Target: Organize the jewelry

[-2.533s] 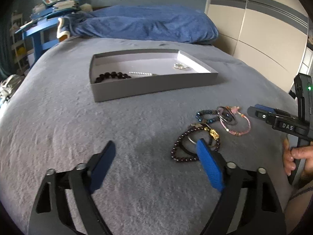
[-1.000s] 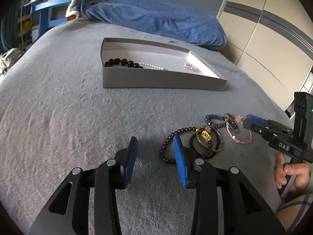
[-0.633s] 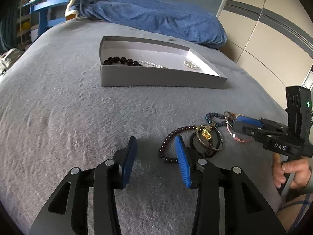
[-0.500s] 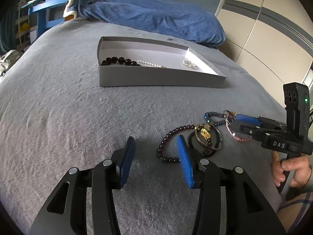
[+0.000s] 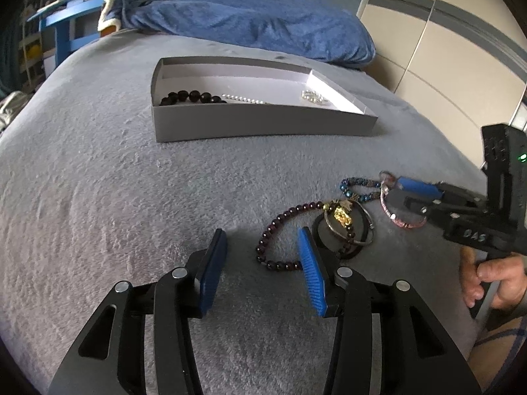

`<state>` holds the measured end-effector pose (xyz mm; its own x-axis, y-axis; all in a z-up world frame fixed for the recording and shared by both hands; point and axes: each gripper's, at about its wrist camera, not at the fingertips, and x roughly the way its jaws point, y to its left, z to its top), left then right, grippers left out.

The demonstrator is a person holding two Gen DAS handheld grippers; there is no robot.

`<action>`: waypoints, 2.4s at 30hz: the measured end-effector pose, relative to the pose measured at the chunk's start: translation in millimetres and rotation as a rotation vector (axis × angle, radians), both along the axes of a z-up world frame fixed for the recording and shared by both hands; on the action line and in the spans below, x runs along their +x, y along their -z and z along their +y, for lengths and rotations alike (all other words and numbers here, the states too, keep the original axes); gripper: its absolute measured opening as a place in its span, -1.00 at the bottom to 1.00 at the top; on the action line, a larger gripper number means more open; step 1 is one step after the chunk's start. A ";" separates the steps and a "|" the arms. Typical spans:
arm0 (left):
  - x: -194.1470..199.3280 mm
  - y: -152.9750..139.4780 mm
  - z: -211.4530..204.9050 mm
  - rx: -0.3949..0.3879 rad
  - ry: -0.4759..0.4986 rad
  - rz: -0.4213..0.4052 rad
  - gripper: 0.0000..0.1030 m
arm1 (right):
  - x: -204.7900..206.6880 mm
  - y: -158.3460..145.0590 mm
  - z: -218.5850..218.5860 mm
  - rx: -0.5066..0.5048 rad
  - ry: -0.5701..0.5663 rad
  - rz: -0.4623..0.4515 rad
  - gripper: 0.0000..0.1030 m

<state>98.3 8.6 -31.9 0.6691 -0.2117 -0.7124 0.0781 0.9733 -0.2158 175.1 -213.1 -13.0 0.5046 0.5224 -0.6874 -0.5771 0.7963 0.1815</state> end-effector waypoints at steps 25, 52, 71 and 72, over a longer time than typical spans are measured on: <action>-7.5 -36.0 3.9 -0.088 0.039 -0.110 -0.88 | -14.1 -11.0 -14.5 0.065 0.028 -0.083 -0.05; 44.7 -119.4 20.1 -0.087 0.052 -0.250 -0.88 | 23.8 -56.3 -6.9 0.021 -0.010 -0.134 -0.06; 120.3 -98.7 9.6 -0.060 0.032 -0.186 -0.88 | 107.3 -49.1 69.0 -0.126 -0.048 -0.059 -0.05; 123.5 -95.8 9.3 -0.064 0.027 -0.181 -0.88 | 109.7 -46.4 73.5 -0.143 -0.052 -0.059 -0.05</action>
<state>221.8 17.9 63.8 0.7788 -0.2722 -0.5652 0.1472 0.9551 -0.2572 284.8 -139.6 33.4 0.5210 0.4475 -0.7268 -0.6242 0.7805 0.0332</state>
